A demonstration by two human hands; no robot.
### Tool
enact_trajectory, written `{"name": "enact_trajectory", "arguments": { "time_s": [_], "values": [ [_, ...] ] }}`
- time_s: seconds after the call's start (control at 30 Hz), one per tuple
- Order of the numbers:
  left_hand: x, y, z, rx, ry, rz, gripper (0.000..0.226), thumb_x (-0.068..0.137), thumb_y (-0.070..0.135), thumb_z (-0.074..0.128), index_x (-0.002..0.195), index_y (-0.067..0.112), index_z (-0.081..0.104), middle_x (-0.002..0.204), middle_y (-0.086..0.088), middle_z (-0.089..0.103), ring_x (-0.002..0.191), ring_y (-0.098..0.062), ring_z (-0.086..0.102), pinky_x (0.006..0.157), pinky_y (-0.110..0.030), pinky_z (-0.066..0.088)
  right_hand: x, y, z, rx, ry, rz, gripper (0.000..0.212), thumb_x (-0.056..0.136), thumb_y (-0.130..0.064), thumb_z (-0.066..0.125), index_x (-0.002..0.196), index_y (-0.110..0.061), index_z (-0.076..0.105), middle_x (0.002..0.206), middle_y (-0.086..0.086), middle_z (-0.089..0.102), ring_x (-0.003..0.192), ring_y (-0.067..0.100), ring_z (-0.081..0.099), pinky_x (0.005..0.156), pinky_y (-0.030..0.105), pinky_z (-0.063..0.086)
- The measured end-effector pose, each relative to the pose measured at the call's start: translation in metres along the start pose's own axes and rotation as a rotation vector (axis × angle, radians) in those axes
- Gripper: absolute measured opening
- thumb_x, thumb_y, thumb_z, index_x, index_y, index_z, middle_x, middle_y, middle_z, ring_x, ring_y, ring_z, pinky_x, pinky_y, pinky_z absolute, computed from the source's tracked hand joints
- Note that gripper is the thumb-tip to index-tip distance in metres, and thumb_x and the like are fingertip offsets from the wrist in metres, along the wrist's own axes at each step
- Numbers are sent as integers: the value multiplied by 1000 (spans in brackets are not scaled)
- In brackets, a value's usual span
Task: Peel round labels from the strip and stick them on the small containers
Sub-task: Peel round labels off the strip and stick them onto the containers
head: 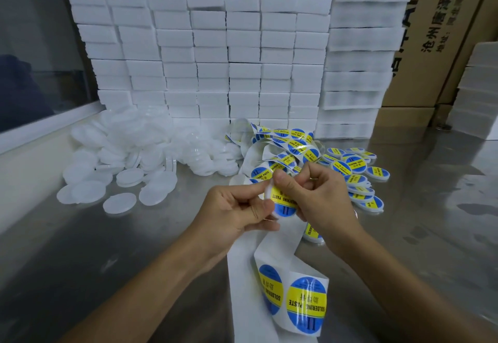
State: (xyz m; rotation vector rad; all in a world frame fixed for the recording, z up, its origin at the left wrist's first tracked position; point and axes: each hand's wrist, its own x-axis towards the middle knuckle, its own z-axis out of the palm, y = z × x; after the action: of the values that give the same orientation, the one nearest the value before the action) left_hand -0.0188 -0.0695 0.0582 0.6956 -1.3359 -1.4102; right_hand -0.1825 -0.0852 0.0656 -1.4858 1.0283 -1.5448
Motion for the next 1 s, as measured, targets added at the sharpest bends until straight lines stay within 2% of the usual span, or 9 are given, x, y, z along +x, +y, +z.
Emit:
{"name": "enact_trajectory", "arguments": {
  "time_s": [0.1,0.2,0.3,0.43,0.53,0.63,0.73,0.9,1.0],
  "values": [
    [2,1,-6,-11,47,-6,39,71,15,68,109,8,72,107,-37,61,83,-22,69,68,-26,57,3,2,-1,-20,-65,-22,33,78,-34,71,67,-7,55,48,7,58,36,14,47,39,22,39],
    [6,0,-11,-51,128,15,43,71,14,67,112,2,70,96,-25,70,80,-20,69,67,-25,57,3,4,-3,3,-176,-19,2,88,-7,66,90,-7,64,69,15,69,49,15,59,50,23,48],
    [8,-2,-14,-100,198,6,51,69,13,67,117,-5,64,88,-16,73,69,-16,68,63,-24,57,3,4,-5,13,-279,4,32,80,-7,74,110,-16,66,78,15,69,58,20,59,54,26,48],
    [5,-2,-9,-67,111,-10,42,69,16,68,108,2,72,90,-16,74,72,-17,68,62,-24,56,3,-1,-5,59,-166,-1,28,73,-27,75,91,-7,65,64,26,61,42,19,49,42,27,40],
    [3,-3,-1,-76,51,-24,32,68,18,70,98,10,77,89,-15,74,70,-15,68,61,-23,56,2,3,-2,60,-52,-34,31,70,-33,77,73,-9,59,52,14,57,37,18,40,37,21,34],
    [5,-1,-3,-135,109,-36,27,68,17,68,91,13,79,83,-9,74,65,-10,67,57,-20,54,2,1,-3,46,-145,-20,31,66,-27,81,87,-11,65,60,4,68,44,12,54,42,20,42],
    [7,1,-10,-162,182,-48,25,70,16,65,91,12,77,85,-8,74,63,-8,65,54,-18,52,3,3,-5,40,-267,17,33,76,-14,77,107,-12,66,70,13,70,53,16,61,54,23,49],
    [7,-2,-6,-73,150,-53,35,73,19,63,105,6,72,89,-13,72,66,-11,64,52,-20,51,4,6,-2,-1,-115,-34,16,83,-27,68,84,-12,63,56,28,57,38,17,52,42,25,43],
    [7,-2,-7,-76,186,-36,29,74,19,63,98,7,75,87,-12,73,65,-10,63,51,-20,51,3,10,1,-40,-136,-67,7,94,-6,60,90,-11,63,52,20,59,40,17,55,44,25,46]
  ]
}}
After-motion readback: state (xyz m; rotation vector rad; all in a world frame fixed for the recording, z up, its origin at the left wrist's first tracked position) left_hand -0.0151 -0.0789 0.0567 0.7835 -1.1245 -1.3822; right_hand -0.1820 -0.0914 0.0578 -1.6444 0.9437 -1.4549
